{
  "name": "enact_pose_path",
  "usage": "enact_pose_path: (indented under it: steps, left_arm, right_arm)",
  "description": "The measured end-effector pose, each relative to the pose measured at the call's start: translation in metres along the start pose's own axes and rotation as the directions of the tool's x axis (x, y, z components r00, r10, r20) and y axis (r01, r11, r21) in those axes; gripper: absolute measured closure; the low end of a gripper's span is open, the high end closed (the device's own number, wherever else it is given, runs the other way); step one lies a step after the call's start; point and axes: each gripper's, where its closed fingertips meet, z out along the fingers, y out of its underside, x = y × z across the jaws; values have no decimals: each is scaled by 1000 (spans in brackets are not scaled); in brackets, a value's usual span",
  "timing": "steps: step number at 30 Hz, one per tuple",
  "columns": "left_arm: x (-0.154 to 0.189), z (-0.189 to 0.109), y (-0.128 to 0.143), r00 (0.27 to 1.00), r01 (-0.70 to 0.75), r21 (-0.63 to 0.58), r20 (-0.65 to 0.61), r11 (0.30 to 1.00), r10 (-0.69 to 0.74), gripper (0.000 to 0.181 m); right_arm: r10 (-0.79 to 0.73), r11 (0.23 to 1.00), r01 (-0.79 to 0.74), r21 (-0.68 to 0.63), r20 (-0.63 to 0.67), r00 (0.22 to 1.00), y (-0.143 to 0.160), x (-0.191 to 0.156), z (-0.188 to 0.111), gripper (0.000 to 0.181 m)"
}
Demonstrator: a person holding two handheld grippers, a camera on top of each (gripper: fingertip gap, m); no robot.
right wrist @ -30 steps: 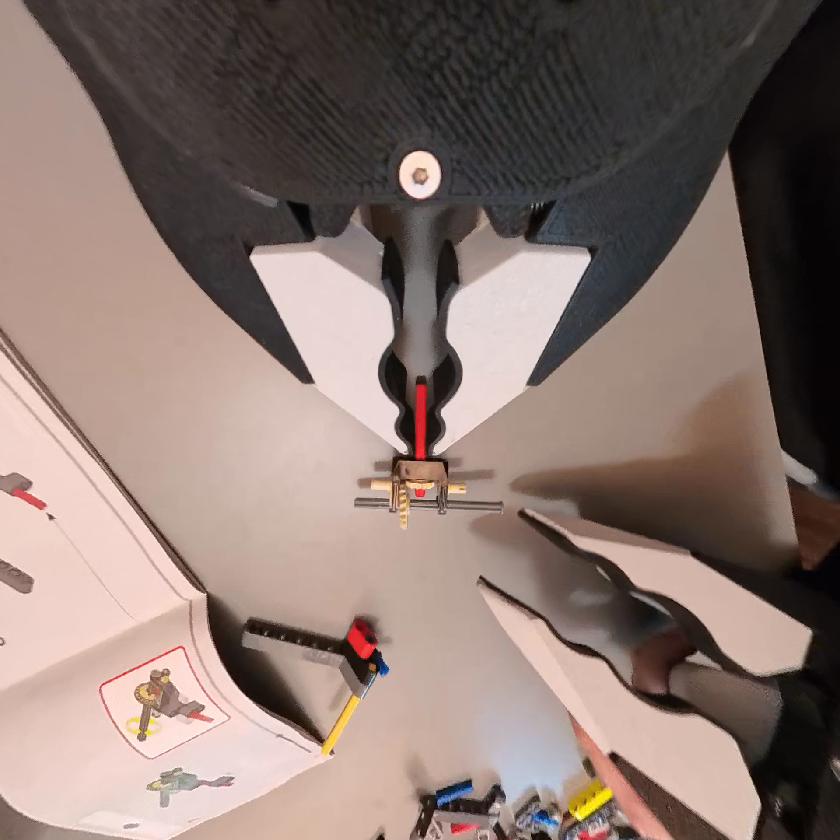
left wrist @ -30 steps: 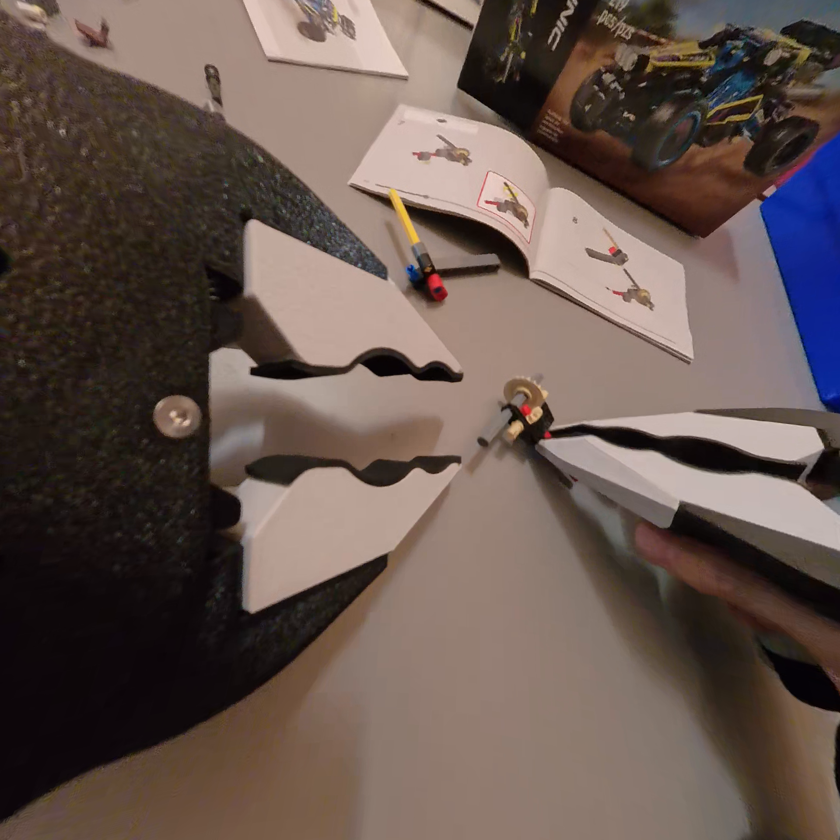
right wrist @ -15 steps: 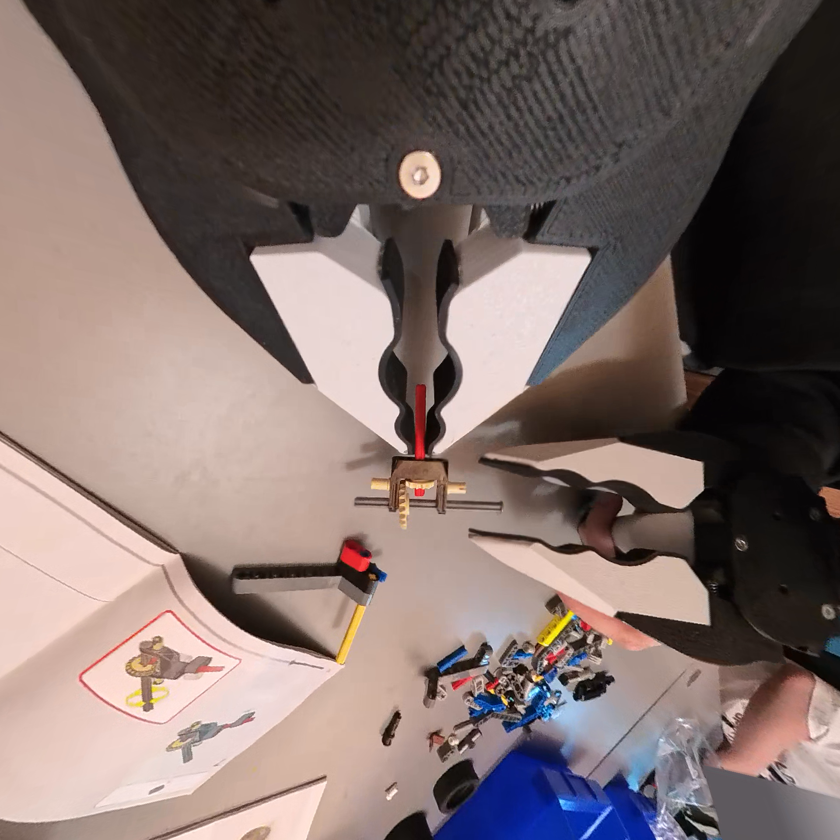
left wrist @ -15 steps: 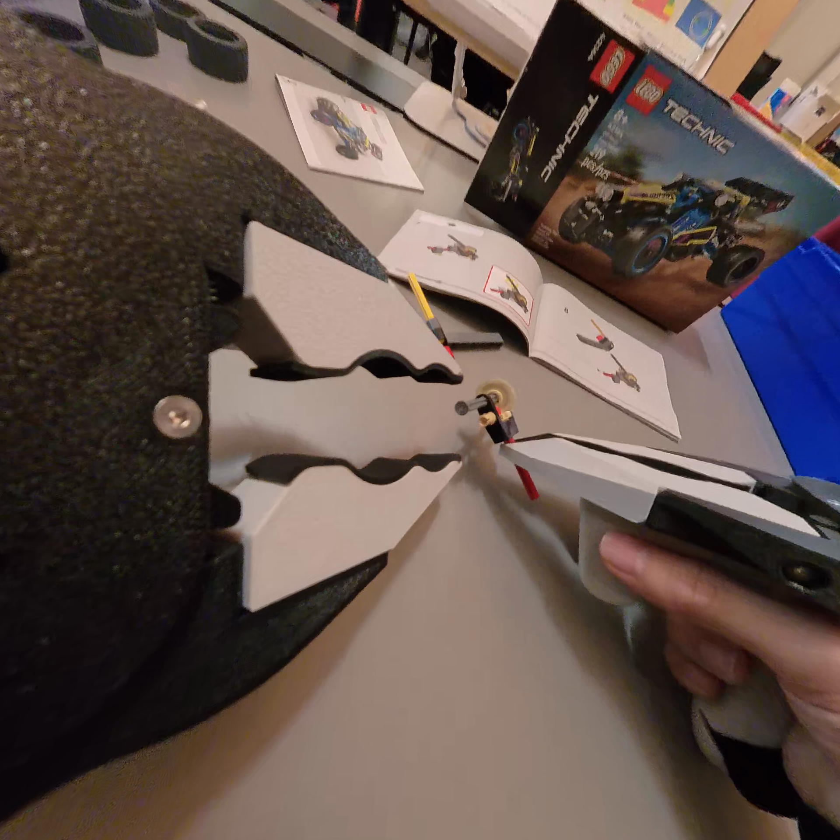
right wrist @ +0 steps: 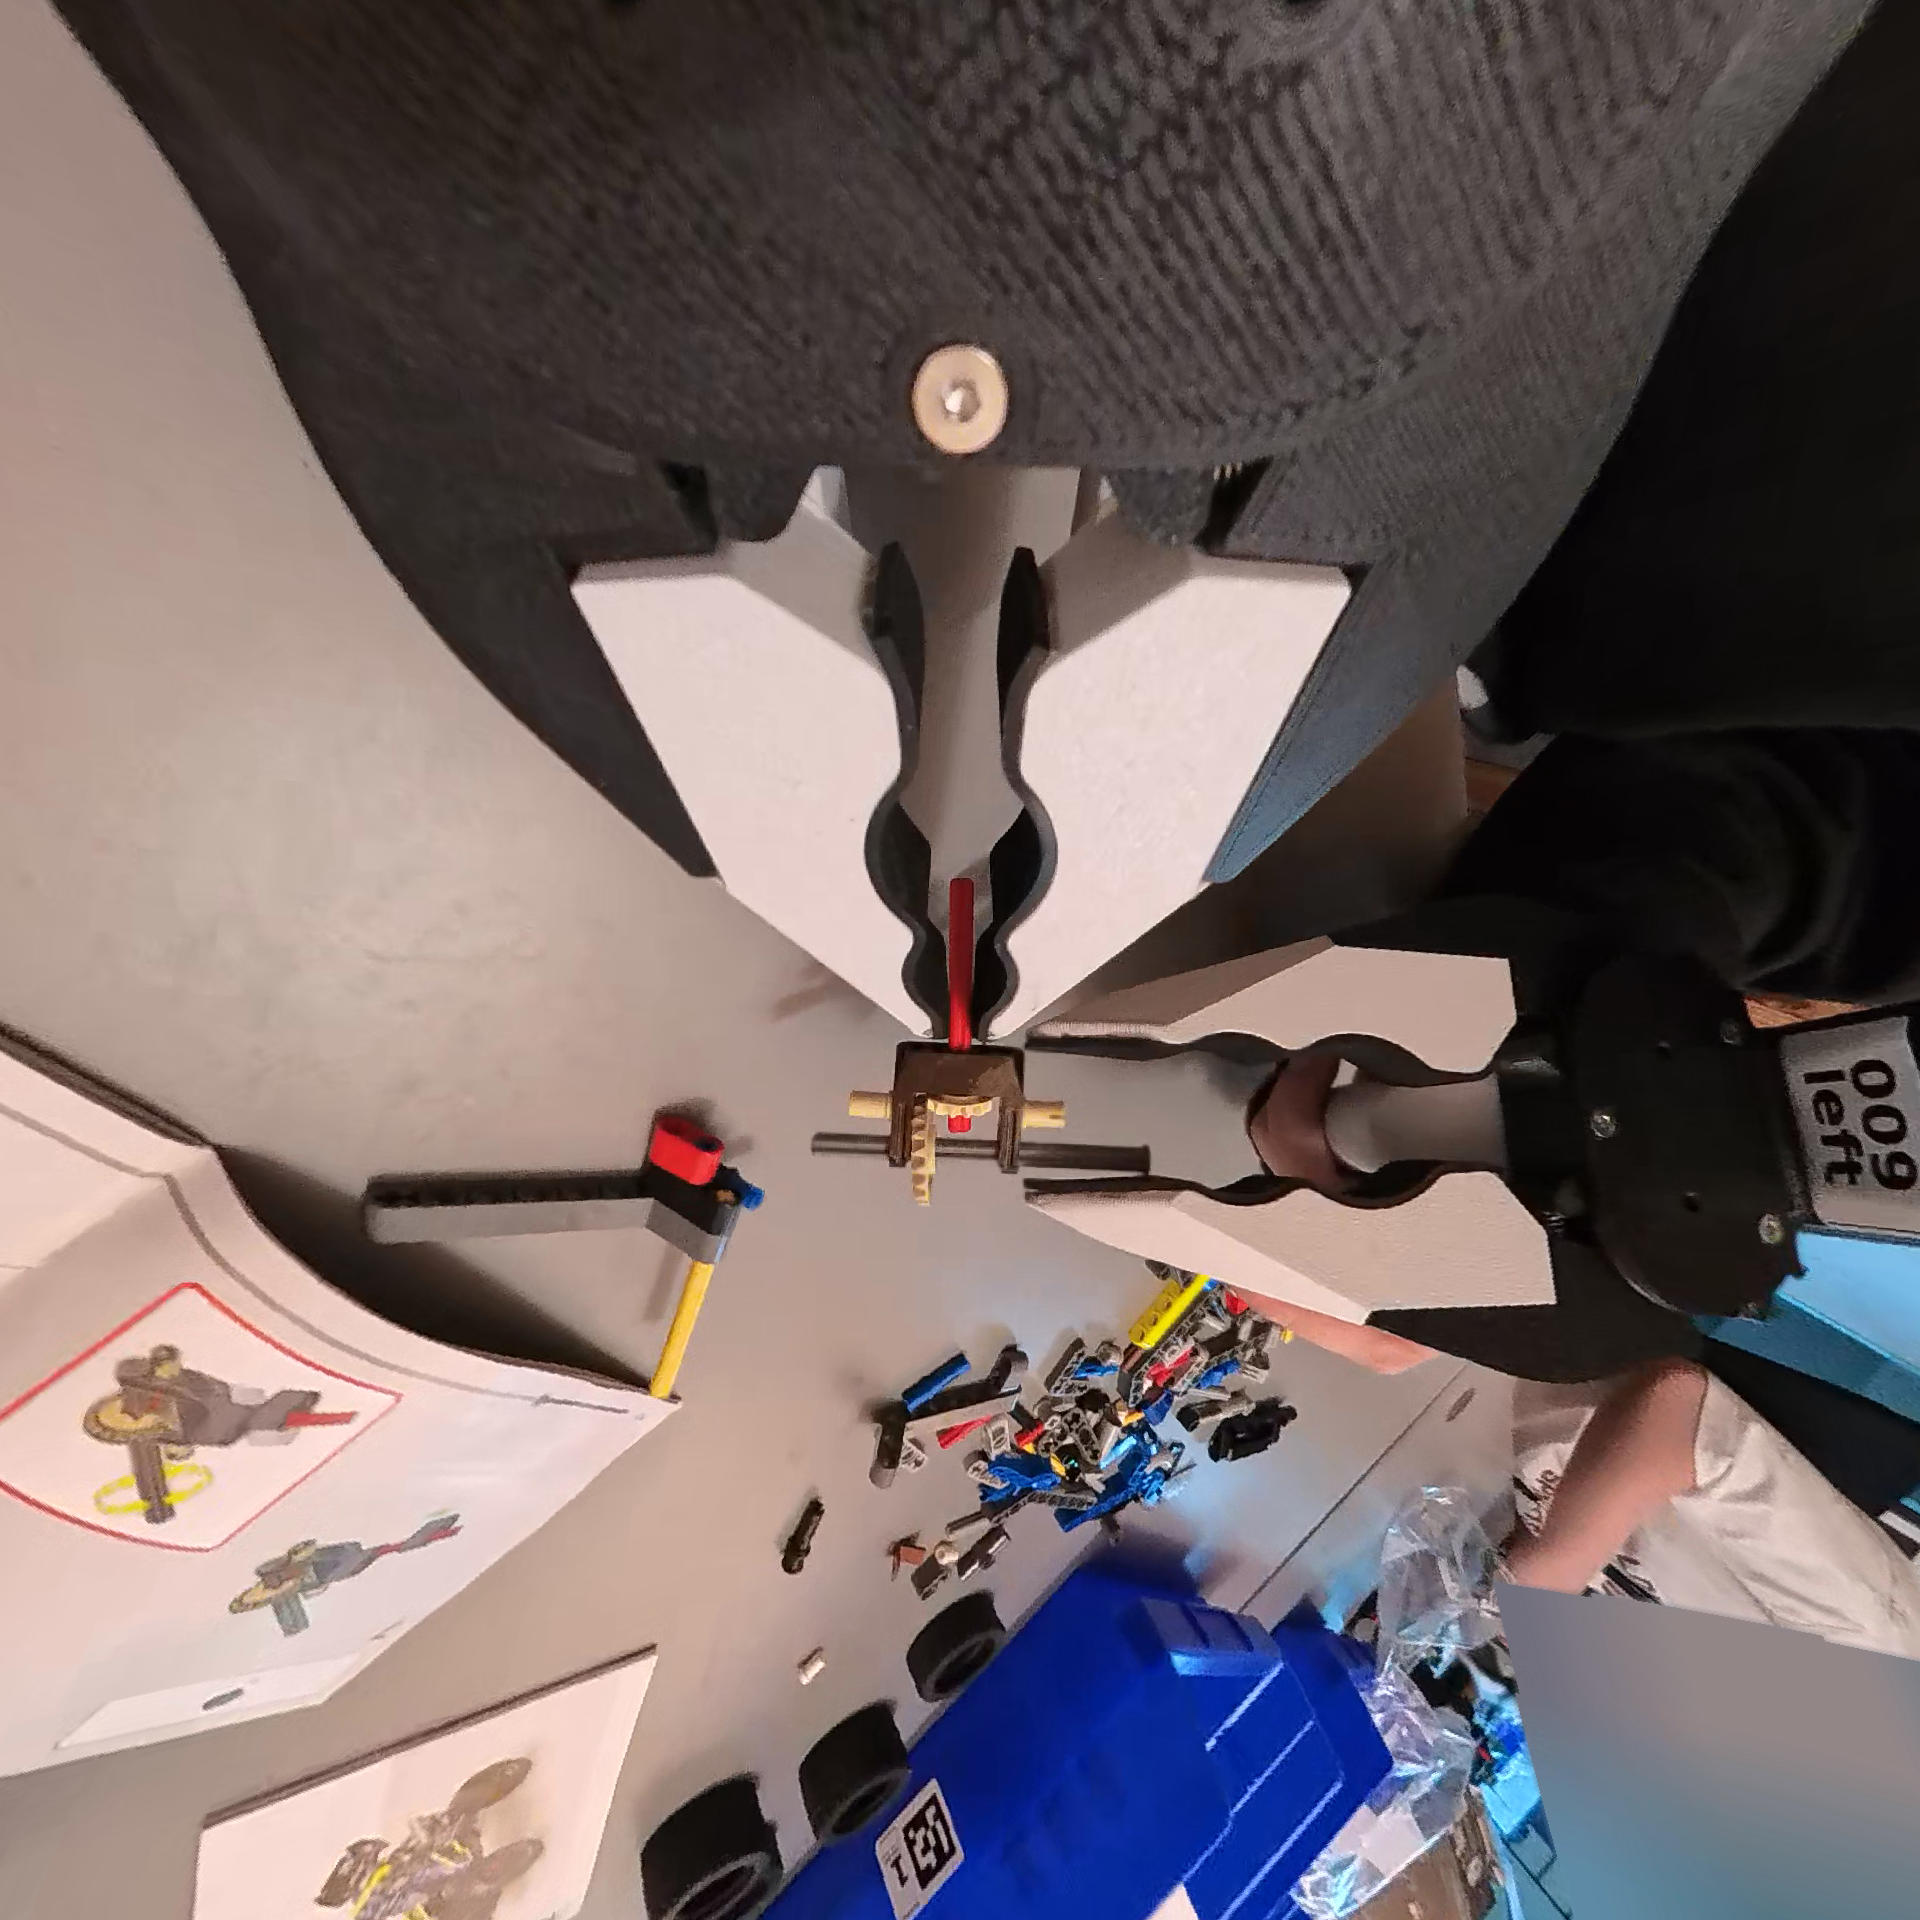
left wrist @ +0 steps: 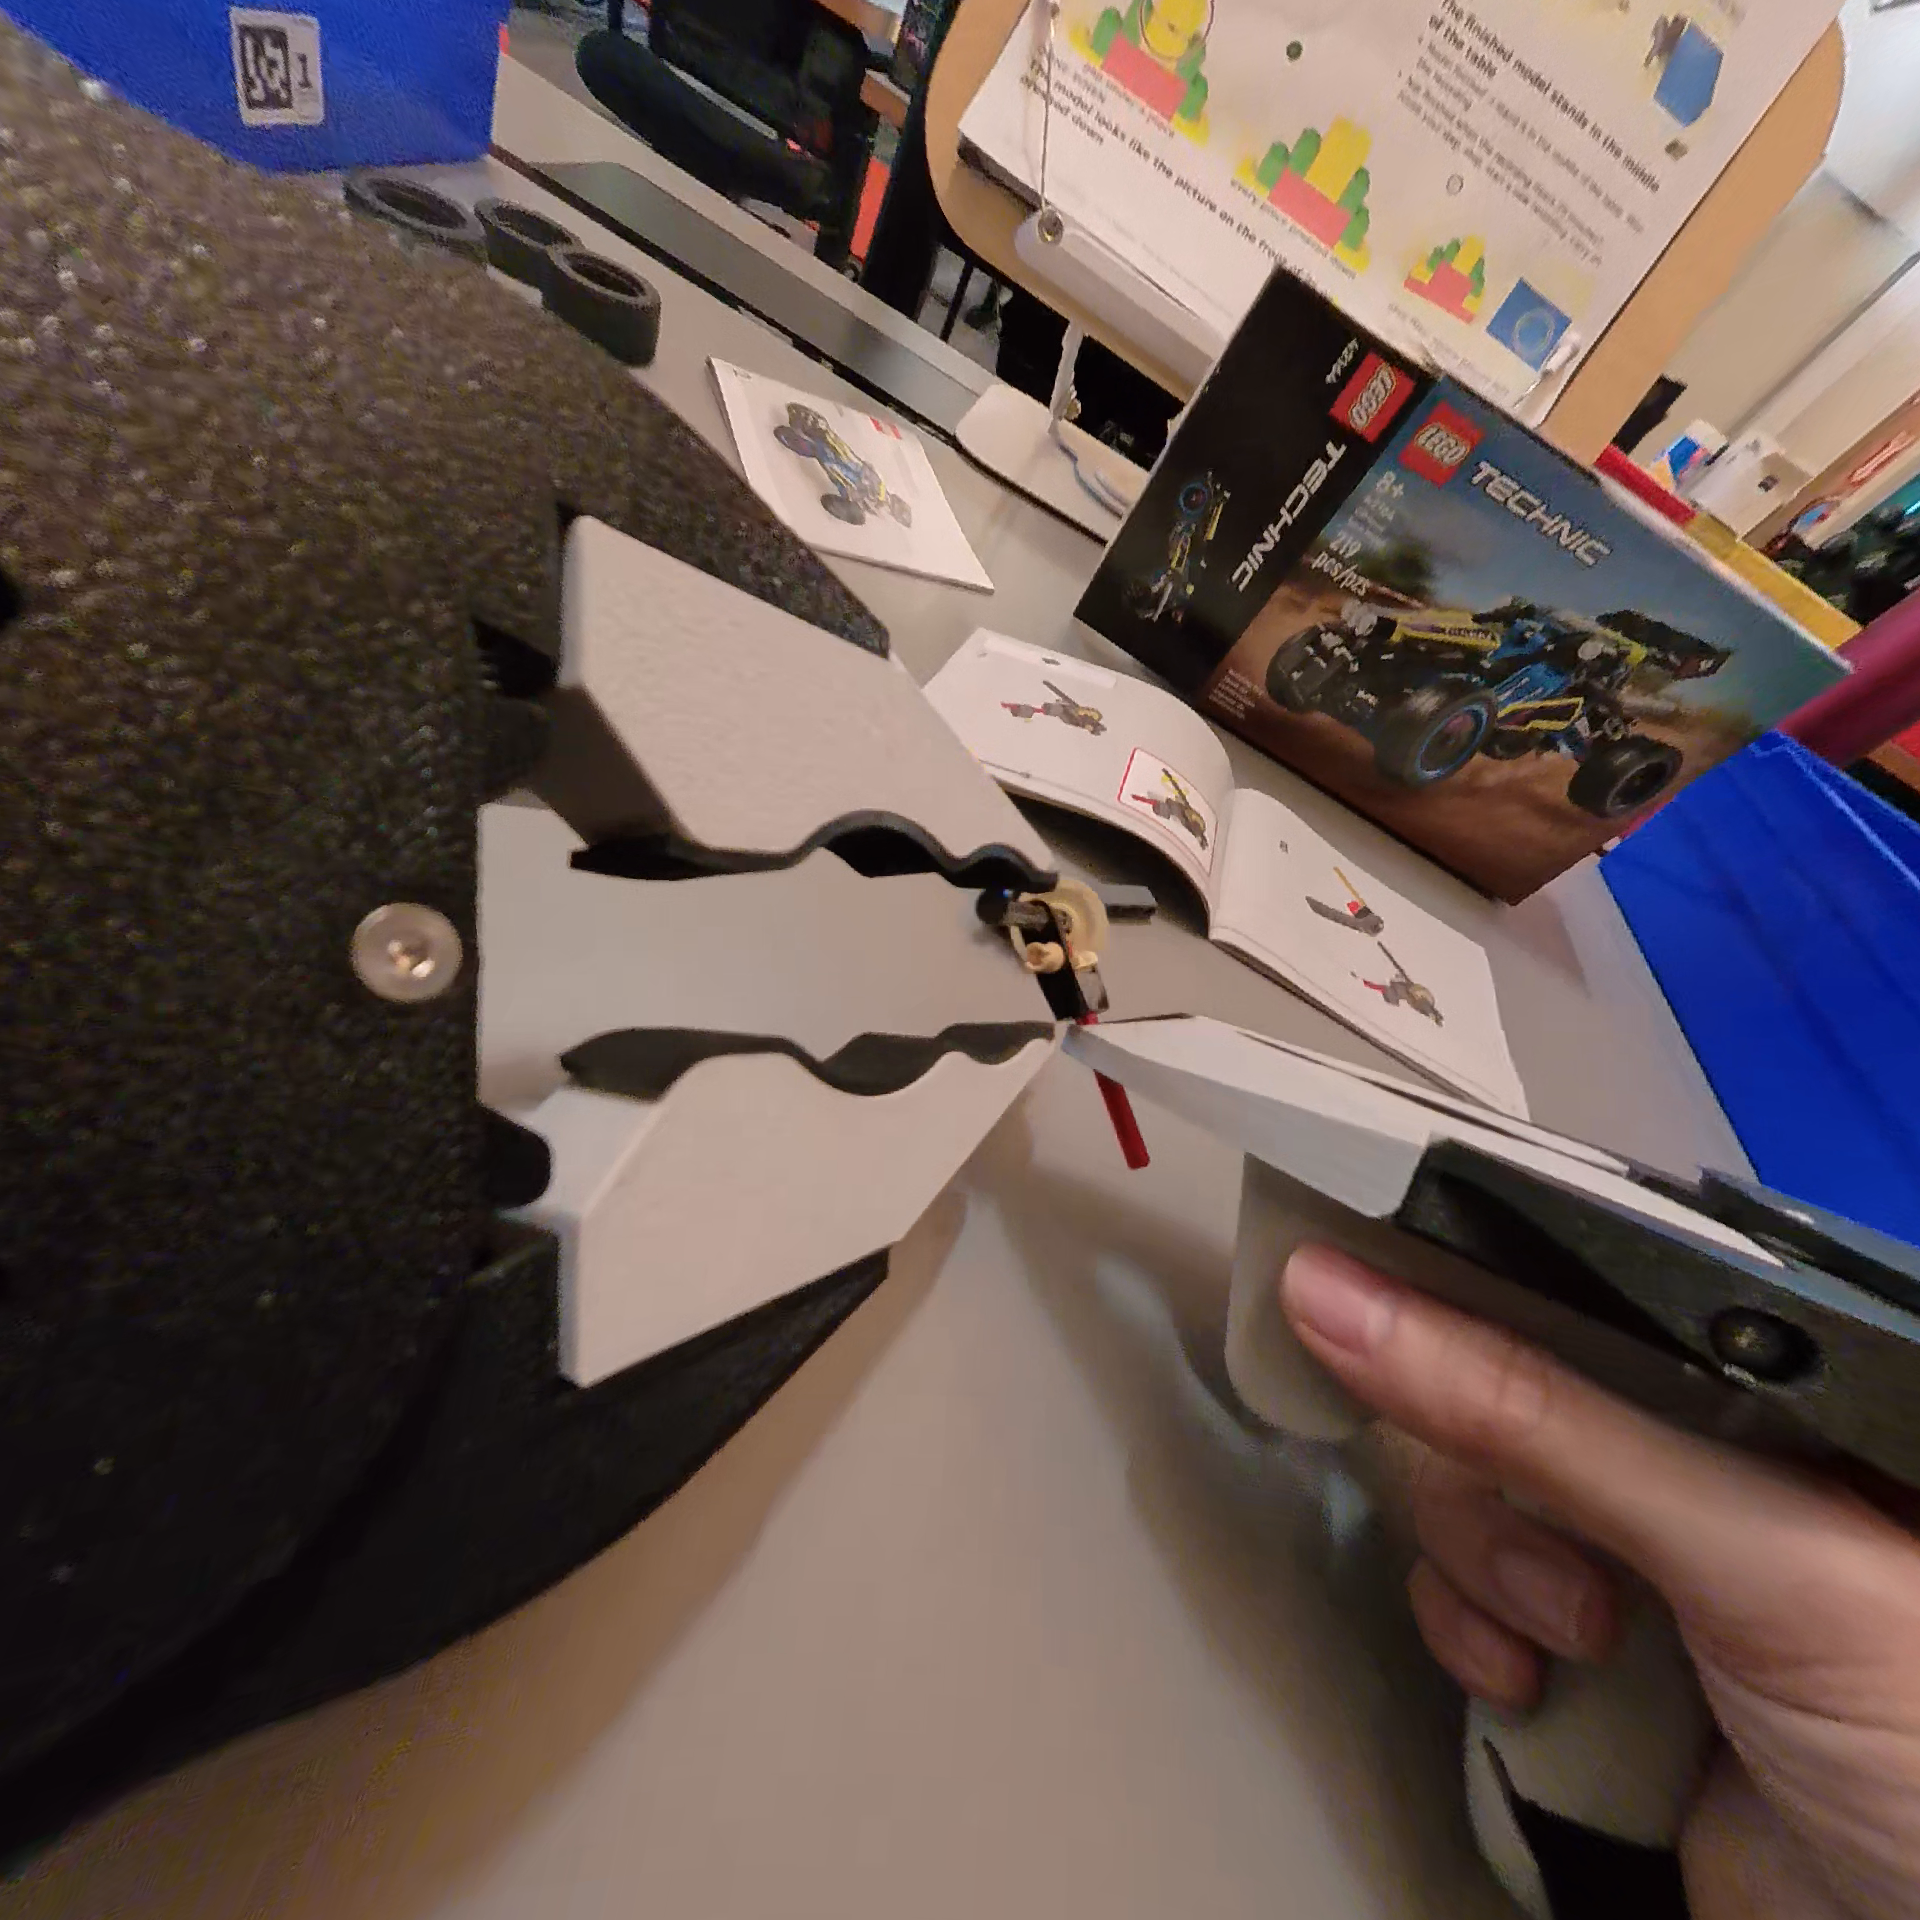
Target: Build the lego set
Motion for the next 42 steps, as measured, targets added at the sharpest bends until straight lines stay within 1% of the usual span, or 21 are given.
enact_pose_path:
  steps: [3, 6, 8, 11, 14, 17, 20, 22, 25, 26, 28, 29, 34, 42]
  left_arm:
    - [-7, -4, 2, 999, -16, 1, 37, 1000, 16, 158]
    - [-11, -9, 4, 998, -36, 20, 58, 999, 35, 158]
    - [-14, -13, 5, 998, -3, 38, 64, 999, 1, 157]
    - [-12, -17, -2, 999, 45, 105, 18, 993, -47, 152]
    - [-15, -19, 0, 997, 77, 106, 8, 991, -78, 152]
    - [-19, -21, -1, 990, 140, 113, -6, 984, -141, 154]
    - [-14, -19, -1, 975, 219, 87, -62, 972, -214, 152]
    - [-16, -18, 0, 965, 260, 73, -61, 963, -256, 153]
    - [-21, -17, 4, 958, 288, 55, -31, 956, -286, 160]
    - [-21, -17, 6, 959, 283, 45, -29, 958, -282, 159]
    - [-17, -17, 7, 960, 275, 34, -52, 961, -274, 149]
    - [-17, -17, 7, 960, 278, 31, -52, 960, -276, 148]
    - [-21, -17, 6, 960, 280, 32, -28, 959, -279, 153]
    - [-23, -17, 6, 964, 267, 46, -5, 963, -267, 164]
  right_arm:
    - [-20, 1000, 20, 5, 15, 1000, -4, -8, 2, 179]
    - [-78, 997, 78, 4, -12, 997, -8, -12, 3, 179]
    - [-95, 995, 95, -14, -11, 995, -7, -15, 4, 180]
    - [-93, 996, 93, 8, 28, 995, -11, -24, 7, 179]
    - [-170, 985, 170, -2, -40, 985, -13, -18, 8, 179]
    - [-265, 964, 260, -50, -126, 956, -12, -12, 6, 179]
    - [-333, 943, 323, -81, -177, 926, -14, -12, 7, 179]
    - [-378, 925, 362, -112, -205, 903, -13, -11, 9, 179]
    - [-436, 899, 407, -162, -239, 868, -11, -9, 11, 179]
    - [-435, 899, 407, -160, -238, 868, -11, -10, 11, 179]
    - [-414, 910, 391, -140, -258, 873, -14, -9, 10, 179]
    - [-408, 913, 387, -132, -267, 873, -16, -8, 9, 179]
    - [-392, 920, 379, -98, -241, 888, -19, -17, 11, 179]
    - [-403, 914, 396, -81, -261, 877, -24, -18, 11, 179]
